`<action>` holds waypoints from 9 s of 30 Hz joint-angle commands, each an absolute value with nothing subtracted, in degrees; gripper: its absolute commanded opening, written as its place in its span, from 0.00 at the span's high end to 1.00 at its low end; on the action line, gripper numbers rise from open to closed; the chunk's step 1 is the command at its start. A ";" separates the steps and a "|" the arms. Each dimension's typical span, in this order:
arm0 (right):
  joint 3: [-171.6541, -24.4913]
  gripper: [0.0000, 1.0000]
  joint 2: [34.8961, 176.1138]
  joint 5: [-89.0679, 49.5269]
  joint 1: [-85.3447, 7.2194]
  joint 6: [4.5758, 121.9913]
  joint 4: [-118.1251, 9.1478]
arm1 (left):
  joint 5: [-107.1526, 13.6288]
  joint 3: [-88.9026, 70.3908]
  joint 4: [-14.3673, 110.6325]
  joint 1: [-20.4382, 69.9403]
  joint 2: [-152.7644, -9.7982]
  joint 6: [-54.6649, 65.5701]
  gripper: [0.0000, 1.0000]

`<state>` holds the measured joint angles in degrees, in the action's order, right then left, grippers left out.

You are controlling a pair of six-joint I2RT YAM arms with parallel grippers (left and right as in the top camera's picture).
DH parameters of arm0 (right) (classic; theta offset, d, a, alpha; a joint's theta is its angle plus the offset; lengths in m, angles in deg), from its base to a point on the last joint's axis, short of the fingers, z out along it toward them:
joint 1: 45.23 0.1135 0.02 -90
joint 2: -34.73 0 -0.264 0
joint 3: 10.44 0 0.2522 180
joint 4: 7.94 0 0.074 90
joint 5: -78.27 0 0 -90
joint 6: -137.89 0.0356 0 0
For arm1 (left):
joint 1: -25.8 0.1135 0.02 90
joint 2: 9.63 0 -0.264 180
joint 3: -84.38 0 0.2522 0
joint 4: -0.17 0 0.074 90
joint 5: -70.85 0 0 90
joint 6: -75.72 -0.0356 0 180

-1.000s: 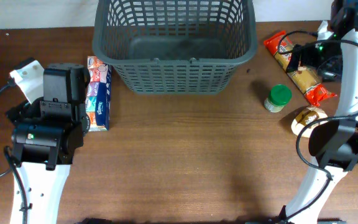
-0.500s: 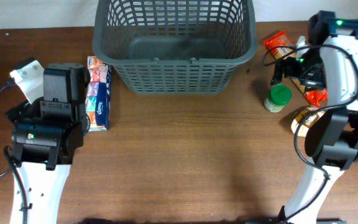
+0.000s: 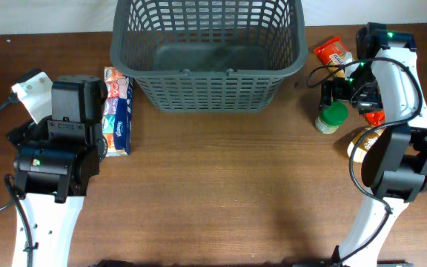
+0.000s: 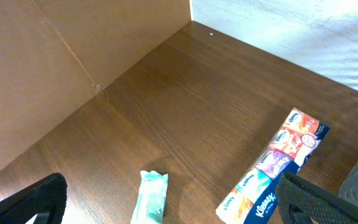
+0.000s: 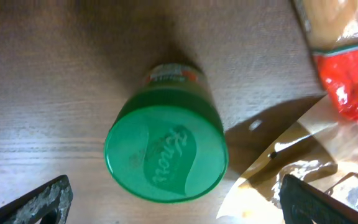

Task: Pack container
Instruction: 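Lower the right gripper over the green-lidded Knorr jar, then close the right gripper around the Knorr jar, then lift the Knorr jar up with the right gripper, then carry the jar over the basket and release it inside, then move the right gripper back toward the clear rice bag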

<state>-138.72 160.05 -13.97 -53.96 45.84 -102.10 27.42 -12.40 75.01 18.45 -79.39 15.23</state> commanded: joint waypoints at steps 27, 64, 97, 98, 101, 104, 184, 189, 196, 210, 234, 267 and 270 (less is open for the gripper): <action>-137.86 0.01 163.70 -12.52 -51.99 43.66 -99.09 | 28.25 -12.99 75.11 18.73 -79.43 14.29 0.00; -128.51 0.01 163.74 -12.79 -51.99 43.81 -92.99 | 28.25 -12.99 75.11 18.73 -79.43 14.29 0.00; -125.08 0.01 163.74 -12.77 -51.99 43.79 -88.71 | 28.25 -12.99 75.11 18.73 -79.43 14.29 0.00; -125.06 0.00 163.74 -12.74 -51.99 43.79 -88.68 | 28.25 -12.99 75.11 18.73 -79.43 14.29 0.00; -125.06 0.29 163.74 -12.74 -51.99 43.81 -88.68 | 28.25 -12.99 75.11 18.73 -79.43 14.29 0.00; -125.06 0.59 163.74 -12.74 -51.99 43.83 -88.47 | 28.25 -12.99 75.11 18.73 -79.43 14.29 0.00; -147.24 0.96 162.89 -21.33 -26.96 52.62 -82.10 | 28.25 -12.99 75.11 18.73 -79.43 14.29 0.00; -147.24 0.82 162.89 -21.33 -26.96 52.62 -81.03 | 28.25 -12.99 75.11 18.73 -79.43 14.29 0.00; -147.24 0.32 162.89 -21.33 -26.96 52.64 -80.33 | 28.25 -12.99 75.11 18.73 -79.43 14.29 0.00; -152.57 0.01 162.89 -21.33 -26.96 52.64 -80.12 | 28.25 -12.99 75.11 18.73 -79.43 14.29 0.00; -198.69 0.01 161.51 -18.30 -39.29 54.63 -95.35 | 28.25 -12.99 75.11 18.73 -79.43 14.29 0.00; -168.62 0.01 148.84 -8.09 -69.91 77.27 -119.04 | 28.25 -12.99 75.11 18.73 -79.43 14.29 0.00; -157.47 0.01 140.01 -4.22 -73.15 82.78 -119.04 | 28.25 -12.99 75.11 18.73 -79.43 14.29 0.00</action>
<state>-165.21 151.55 -9.44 -69.32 75.68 -118.58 27.42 -12.40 75.03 18.45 -79.39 15.23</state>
